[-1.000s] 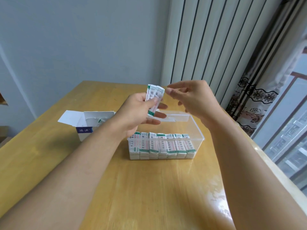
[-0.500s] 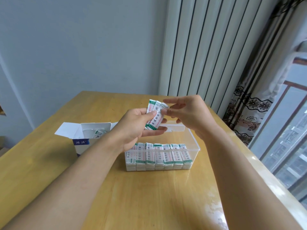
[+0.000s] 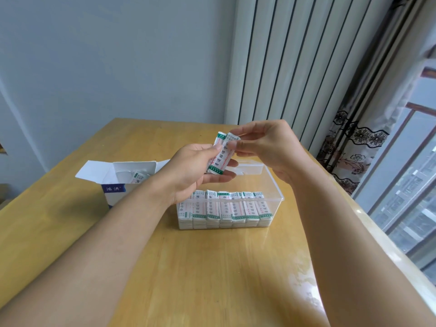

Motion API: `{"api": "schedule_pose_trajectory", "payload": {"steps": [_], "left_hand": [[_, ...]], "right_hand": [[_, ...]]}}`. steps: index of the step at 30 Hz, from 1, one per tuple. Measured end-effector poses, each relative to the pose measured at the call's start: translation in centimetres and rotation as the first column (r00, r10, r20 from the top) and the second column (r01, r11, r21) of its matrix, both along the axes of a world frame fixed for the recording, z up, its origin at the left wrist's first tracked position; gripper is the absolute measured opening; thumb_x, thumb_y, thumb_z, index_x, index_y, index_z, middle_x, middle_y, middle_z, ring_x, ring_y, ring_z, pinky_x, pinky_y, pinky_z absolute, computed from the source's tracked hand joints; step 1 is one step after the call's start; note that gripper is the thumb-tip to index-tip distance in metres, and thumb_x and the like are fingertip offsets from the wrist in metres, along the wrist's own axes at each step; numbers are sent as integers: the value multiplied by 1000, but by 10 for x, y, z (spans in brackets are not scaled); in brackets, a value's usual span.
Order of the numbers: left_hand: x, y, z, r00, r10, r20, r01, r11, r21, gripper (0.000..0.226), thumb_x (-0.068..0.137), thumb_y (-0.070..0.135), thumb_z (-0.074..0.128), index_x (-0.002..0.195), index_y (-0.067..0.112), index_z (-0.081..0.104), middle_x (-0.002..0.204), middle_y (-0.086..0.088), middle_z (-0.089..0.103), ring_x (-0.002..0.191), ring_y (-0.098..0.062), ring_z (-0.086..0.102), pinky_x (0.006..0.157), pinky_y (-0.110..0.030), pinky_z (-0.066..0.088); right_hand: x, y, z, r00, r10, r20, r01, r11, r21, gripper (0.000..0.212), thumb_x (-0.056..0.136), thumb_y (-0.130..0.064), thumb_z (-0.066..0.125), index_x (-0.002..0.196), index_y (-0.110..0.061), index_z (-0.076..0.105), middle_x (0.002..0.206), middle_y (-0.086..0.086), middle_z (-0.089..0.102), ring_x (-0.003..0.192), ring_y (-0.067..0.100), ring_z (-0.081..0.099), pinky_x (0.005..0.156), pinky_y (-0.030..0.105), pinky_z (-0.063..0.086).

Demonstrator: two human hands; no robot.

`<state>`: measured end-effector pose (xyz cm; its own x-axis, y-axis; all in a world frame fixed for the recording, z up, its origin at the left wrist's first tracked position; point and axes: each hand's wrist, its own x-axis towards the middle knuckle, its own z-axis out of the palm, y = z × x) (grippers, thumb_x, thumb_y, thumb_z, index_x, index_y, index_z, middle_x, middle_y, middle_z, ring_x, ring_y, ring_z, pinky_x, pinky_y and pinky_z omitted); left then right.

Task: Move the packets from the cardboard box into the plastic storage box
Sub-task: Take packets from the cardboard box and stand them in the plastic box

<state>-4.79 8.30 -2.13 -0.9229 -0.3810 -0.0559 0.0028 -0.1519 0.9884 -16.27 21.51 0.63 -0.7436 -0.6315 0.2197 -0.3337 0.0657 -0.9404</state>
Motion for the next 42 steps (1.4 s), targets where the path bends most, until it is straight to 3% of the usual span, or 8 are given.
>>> {"api": "schedule_pose_trajectory", "payload": {"steps": [7,10,12,15,19,29,35,42], "left_hand": [[0,0,-3,1000,10,8,-11,1000,10,28,108,21,46,115,5,68,104,-20,76,93,-32,74,82,-40,63],[-5,-4,-8,988,152,-12,-152,978,-140,29,108,22,45,108,7,70,108,-16,74,95,-31,74,80,-40,63],[-7,-7,-10,970,235,-64,-243,939,-243,31,109,23,45,101,10,71,108,-12,72,89,-26,73,76,-37,64],[-9,-9,-9,954,272,-125,-296,922,-251,32,109,24,44,99,10,71,106,-10,71,84,-22,71,76,-37,63],[-8,-6,-7,963,232,-134,-258,939,-227,33,109,24,43,100,8,71,106,-12,72,82,-24,73,78,-36,63],[-6,-4,-6,968,214,-128,-238,948,-213,34,109,23,43,100,7,71,106,-13,73,82,-26,74,81,-37,63],[-7,-3,-5,969,214,-123,-236,948,-214,33,109,23,42,101,8,71,103,-11,73,83,-26,75,82,-38,63],[-6,-4,-4,971,207,-121,-229,948,-219,33,109,24,42,100,8,70,105,-13,73,86,-29,75,85,-41,62]], "right_hand": [[0,2,-1,993,24,116,-17,998,-60,12,86,-5,77,98,-3,77,89,12,79,85,21,78,81,28,62],[-9,6,0,997,-58,48,60,998,-34,7,88,-5,76,95,-5,78,87,10,79,82,20,78,76,25,62],[-15,10,-3,993,-103,-52,108,989,100,6,88,-4,77,92,-8,78,85,9,79,78,18,78,71,22,62],[-18,12,-11,981,-35,-191,114,900,421,13,88,-1,75,89,-13,80,81,6,79,69,13,77,72,24,63],[-14,3,-21,980,65,-189,68,781,621,18,87,-1,73,90,-17,81,79,1,79,71,11,77,84,32,62],[-11,-4,-31,990,93,-102,8,700,715,14,89,-2,73,95,-14,78,84,5,80,77,16,78,95,35,58],[-9,-10,-34,974,118,-193,82,609,789,17,92,-5,70,100,-16,79,86,3,79,78,12,77,83,25,58],[-8,-20,-40,938,155,-311,186,533,825,14,89,-9,75,94,-21,81,68,-6,71,68,9,70,81,32,60]]}}
